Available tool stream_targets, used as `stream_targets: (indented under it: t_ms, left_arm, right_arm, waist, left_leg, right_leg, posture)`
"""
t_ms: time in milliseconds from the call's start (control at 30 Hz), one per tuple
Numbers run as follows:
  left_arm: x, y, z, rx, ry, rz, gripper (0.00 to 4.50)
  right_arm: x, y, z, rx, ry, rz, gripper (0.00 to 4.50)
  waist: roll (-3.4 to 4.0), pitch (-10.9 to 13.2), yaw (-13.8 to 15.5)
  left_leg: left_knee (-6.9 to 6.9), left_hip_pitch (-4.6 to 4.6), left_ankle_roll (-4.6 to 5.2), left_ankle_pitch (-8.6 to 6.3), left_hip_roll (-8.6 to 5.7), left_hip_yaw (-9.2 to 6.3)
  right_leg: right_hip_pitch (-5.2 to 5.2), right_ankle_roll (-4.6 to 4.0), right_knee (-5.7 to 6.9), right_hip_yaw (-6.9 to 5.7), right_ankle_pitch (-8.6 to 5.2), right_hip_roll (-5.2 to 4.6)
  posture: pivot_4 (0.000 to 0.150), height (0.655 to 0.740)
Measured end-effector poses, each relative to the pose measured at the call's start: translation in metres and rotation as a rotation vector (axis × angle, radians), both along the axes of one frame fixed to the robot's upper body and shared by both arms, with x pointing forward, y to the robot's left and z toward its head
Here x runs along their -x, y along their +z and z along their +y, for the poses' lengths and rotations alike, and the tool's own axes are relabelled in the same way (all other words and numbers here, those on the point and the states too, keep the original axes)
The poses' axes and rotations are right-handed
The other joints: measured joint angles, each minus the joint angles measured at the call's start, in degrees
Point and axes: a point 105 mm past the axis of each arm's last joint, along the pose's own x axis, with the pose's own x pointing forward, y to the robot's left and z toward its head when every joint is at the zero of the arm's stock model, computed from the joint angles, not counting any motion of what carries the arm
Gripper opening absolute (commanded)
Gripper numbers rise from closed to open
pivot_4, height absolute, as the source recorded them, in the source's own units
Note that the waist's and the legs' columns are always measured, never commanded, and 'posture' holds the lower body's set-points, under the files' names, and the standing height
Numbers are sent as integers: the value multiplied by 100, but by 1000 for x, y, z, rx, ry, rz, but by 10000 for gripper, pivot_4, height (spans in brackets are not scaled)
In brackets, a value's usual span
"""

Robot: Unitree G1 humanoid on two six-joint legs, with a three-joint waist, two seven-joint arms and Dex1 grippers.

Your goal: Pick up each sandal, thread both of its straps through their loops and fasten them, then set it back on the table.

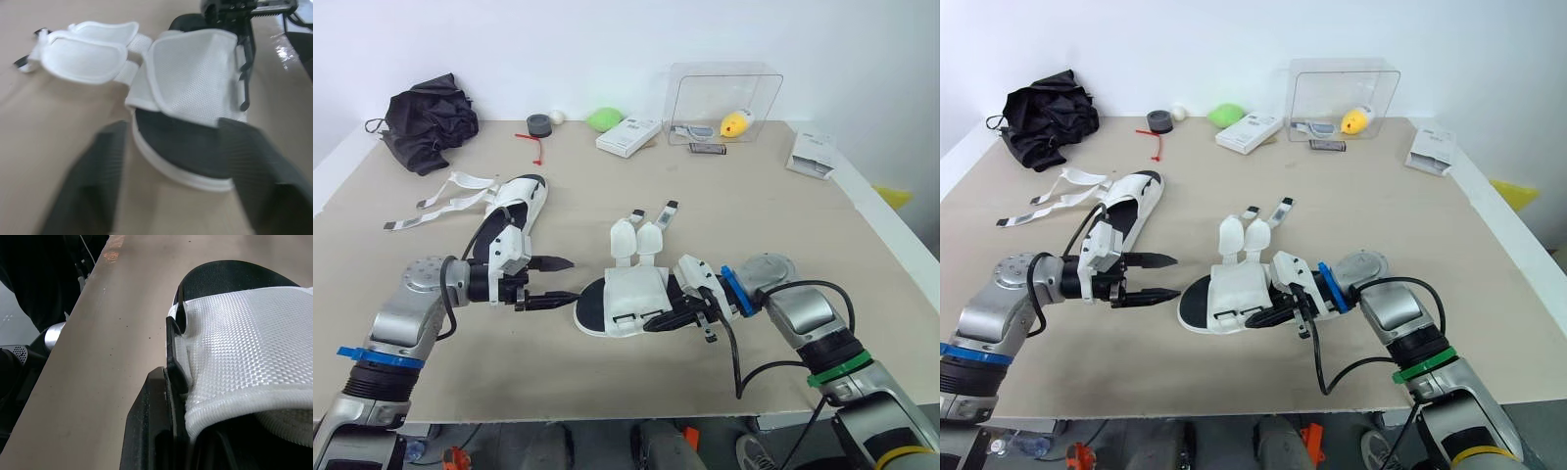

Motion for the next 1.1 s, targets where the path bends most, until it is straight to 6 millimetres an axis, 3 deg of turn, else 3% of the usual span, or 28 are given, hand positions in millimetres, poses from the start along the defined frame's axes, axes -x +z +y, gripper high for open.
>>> stream_targets:
  t_ms: [67, 100, 300, 633, 1100]
  left_arm:
    - [4, -9, -5, -20, -31, 32, 4024]
    - [6, -12, -7, -28, -43, 44, 1058]
    - [7, -28, -22, -87, -85, 67, 1058]
    - [2, -36, -30, -178, -114, -8, 1058]
    - [-12, -40, -50, -69, -82, -32, 1058]
  right_arm:
    - [0, 0, 0, -1, -1, 1, 0]
    - [0, 0, 0, -1, -2, 0, 0]
    - [0, 1, 3, -5, -2, -2, 0]
    - [1, 2, 5, 0, -9, -4, 0]
    - [0, 1, 3, 10, -32, -1, 0]
  waist:
    - [0, 0, 0]
    - [0, 0, 0]
    - [-1, 0, -5]
    - [-3, -5, -6]
    - [-7, -23, 6]
  left_leg:
    - [0, 2, 0, 0, 2, 4]
    - [0, 3, 0, 0, 2, 5]
    - [-1, 13, 0, 0, 5, 15]
    - [-10, 23, 0, 0, 6, 19]
    - [-4, 27, 6, 4, 1, 21]
  right_leg:
    - [0, 0, 0, 3, 0, 1]
    - [0, -1, 0, 5, 1, 1]
    - [1, -5, 1, 18, 2, 7]
    - [4, -13, 1, 26, -2, 10]
    - [11, -17, 1, 34, -4, 6]
  posture:
    - [1500, 7400]
    - [1500, 7400]
    - [1500, 7400]
    - [1500, 7400]
    - [1500, 7400]
